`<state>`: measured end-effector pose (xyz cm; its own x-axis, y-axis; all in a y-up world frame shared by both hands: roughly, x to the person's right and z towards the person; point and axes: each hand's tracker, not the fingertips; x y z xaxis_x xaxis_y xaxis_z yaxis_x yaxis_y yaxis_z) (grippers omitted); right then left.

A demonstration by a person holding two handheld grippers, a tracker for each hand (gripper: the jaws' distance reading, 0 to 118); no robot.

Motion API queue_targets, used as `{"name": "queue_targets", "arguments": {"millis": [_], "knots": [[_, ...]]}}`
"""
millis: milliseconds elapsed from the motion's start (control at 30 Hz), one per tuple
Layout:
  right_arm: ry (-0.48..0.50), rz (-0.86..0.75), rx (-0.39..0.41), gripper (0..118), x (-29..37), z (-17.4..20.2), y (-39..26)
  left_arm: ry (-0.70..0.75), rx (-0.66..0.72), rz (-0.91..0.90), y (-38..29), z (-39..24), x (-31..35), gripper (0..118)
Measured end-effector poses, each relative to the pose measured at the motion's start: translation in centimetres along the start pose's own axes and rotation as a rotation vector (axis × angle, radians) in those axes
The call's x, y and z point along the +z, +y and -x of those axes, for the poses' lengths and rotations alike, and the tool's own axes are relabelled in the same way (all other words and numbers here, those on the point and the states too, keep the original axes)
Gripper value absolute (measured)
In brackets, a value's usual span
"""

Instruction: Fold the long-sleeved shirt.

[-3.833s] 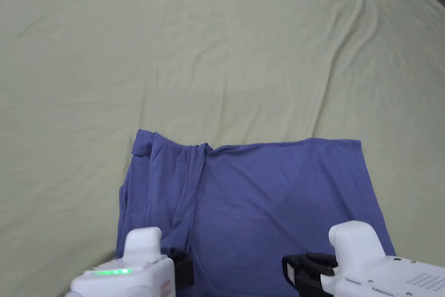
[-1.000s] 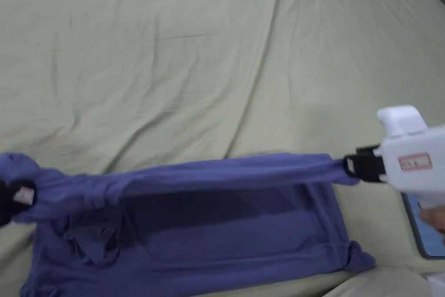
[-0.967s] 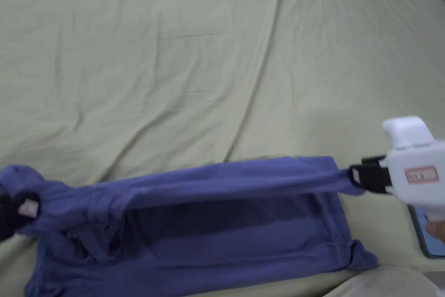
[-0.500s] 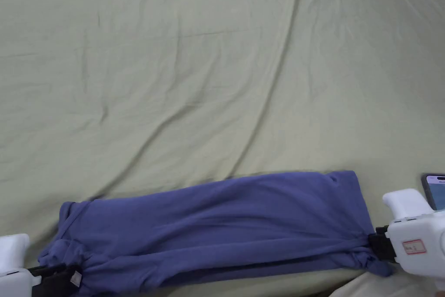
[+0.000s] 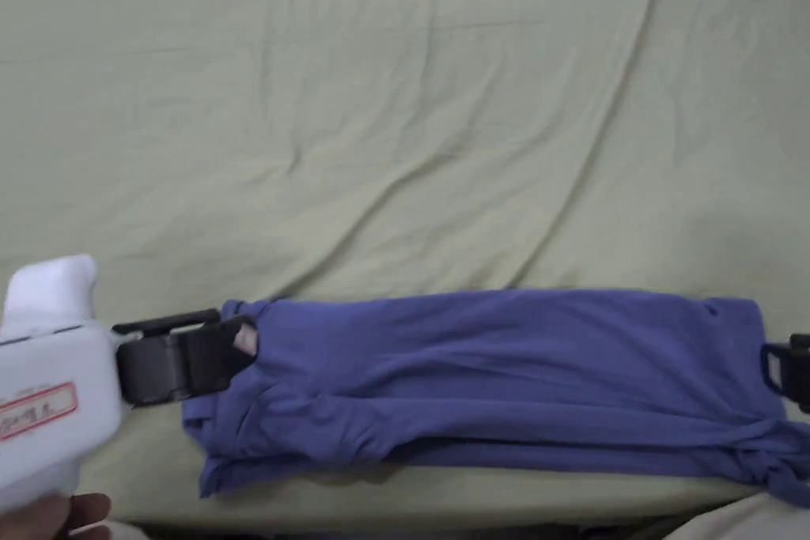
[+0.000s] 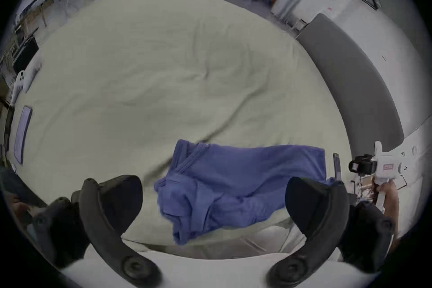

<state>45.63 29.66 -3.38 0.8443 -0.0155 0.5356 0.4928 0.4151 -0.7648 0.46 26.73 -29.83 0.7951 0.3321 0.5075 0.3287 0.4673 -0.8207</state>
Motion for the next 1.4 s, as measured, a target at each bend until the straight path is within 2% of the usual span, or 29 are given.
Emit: {"name": "queue_targets", "arguments": {"millis": [67,100,133,167,200,233,300,400,433,500,533,633,733,900,967,1033,1133,1167,1200,1233,1333,1400], "knots": [[0.050,-0.044,0.009,114,0.3,1.9,0.3,-0.013,0.010,0.078,1.8,0.0,-1.5,118],[0.075,-0.064,0.035,97,0.2,2.9,0.2,-0.014,0.021,0.120,1.3,0.0,-2.1,111],[0.094,-0.067,0.079,36,-1.4,3.5,-0.4,-0.034,0.032,0.115,0.8,0.0,-2.7,39],[0.116,-0.035,0.085,3,-2.2,4.4,-0.5,-0.053,0.029,0.121,0.6,0.3,-3.5,0],[0.162,-0.012,0.068,3,-2.6,5.0,-0.8,-0.074,0.055,0.112,0.0,0.8,-3.8,0],[0.265,0.013,0.065,3,-3.1,5.3,-1.1,-0.137,0.073,0.169,0.1,1.7,-4.2,0],[0.407,0.013,0.090,3,-3.4,5.7,-1.6,-0.268,0.160,0.162,-0.1,3.6,-3.5,0],[0.493,0.003,0.175,3,-3.2,7.2,-1.6,-0.415,0.265,0.130,0.7,9.0,-3.2,0],[0.524,-0.002,0.193,3,-3.1,7.6,-1.5,-0.481,0.317,0.125,0.9,11.4,-3.5,17],[0.531,-0.001,0.201,3,-2.9,8.7,-1.1,-0.453,0.389,0.134,1.0,13.7,-4.5,118],[0.540,-0.002,0.202,3,-2.8,8.9,-0.9,-0.430,0.390,0.158,0.9,14.2,-5.4,118],[0.583,0.005,0.184,3,-2.4,10.4,-0.2,-0.563,0.491,0.223,-0.9,14.5,-7.9,118],[0.646,0.013,0.171,3,-2.4,11.2,-0.1,-0.564,0.399,0.306,-1.1,13.1,-10.2,118],[0.699,0.033,0.182,3,-2.6,11.9,-0.2,-0.624,0.400,0.269,-1.1,11.7,-11.9,118],[0.732,0.043,0.193,3,-2.8,11.9,-0.5,-0.692,0.422,0.251,-1.5,11.9,-11.9,118],[0.756,0.054,0.189,3,-3.1,12.0,-0.7,-0.677,0.445,0.242,-1.6,11.1,-12.3,118],[0.761,0.056,0.187,3,-3.5,12.0,-0.9,-0.711,0.361,0.272,-1.8,8.4,-12.8,118],[0.762,0.060,0.182,3,-3.6,12.0,-0.9,-0.720,0.351,0.278,-1.8,7.8,-13.3,87],[0.762,0.064,0.175,3,-3.8,11.9,-1.0,-0.680,0.359,0.288,-2.0,7.2,-14.0,17],[0.760,0.068,0.166,3,-3.9,11.9,-1.0,-0.620,0.376,0.321,-2.8,7.3,-15.2,18],[0.746,0.066,0.161,3,-3.6,11.6,-1.0,-0.756,0.537,0.293,-3.4,9.3,-15.7,18],[0.690,0.062,0.170,3,-2.9,11.5,-0.9,-0.735,0.552,0.266,-3.5,9.9,-14.1,18]]}}
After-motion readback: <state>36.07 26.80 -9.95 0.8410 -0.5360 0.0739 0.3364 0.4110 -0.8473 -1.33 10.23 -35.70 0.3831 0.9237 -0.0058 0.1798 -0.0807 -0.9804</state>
